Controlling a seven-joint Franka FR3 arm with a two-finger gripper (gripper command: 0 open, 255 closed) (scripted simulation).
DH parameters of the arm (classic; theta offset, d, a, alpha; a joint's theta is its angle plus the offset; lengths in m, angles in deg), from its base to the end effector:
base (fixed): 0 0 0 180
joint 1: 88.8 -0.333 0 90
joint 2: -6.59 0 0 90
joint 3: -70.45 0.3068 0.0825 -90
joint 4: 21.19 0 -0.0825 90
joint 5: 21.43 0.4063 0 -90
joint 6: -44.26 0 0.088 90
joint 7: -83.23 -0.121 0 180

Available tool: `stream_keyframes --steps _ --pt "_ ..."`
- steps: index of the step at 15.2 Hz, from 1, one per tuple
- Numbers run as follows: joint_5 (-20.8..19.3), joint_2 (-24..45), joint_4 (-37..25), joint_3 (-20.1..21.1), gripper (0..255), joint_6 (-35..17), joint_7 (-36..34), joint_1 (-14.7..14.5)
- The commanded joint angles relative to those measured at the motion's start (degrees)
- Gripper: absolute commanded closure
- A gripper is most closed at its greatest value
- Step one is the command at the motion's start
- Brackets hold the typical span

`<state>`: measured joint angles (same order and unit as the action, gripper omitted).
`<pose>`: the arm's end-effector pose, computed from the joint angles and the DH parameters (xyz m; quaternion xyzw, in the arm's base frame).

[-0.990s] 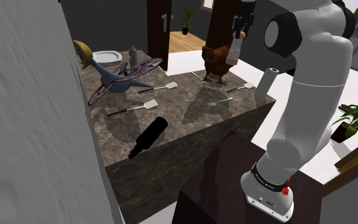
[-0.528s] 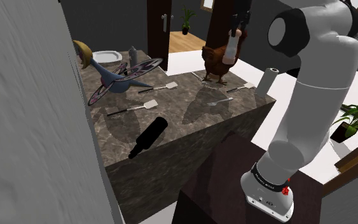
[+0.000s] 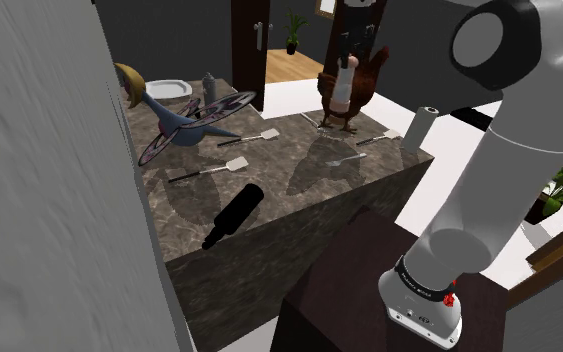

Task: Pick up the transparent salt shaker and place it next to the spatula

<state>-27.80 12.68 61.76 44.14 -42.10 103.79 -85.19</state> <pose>0.5189 -0.2987 0.6013 0.9932 -0.0832 -0.0497 0.0639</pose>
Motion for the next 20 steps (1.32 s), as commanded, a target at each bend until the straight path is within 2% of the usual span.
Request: stream_keyframes --steps 1,10,20 --pt "-0.77 -1.75 2.93 1.28 255 -0.97 -3.25 -1.85" --pt "-1.44 -4.86 10.03 7.19 255 -3.38 -16.24 -8.52" --pt "0.16 -2.31 10.96 13.23 255 -5.15 -28.94 -14.95"
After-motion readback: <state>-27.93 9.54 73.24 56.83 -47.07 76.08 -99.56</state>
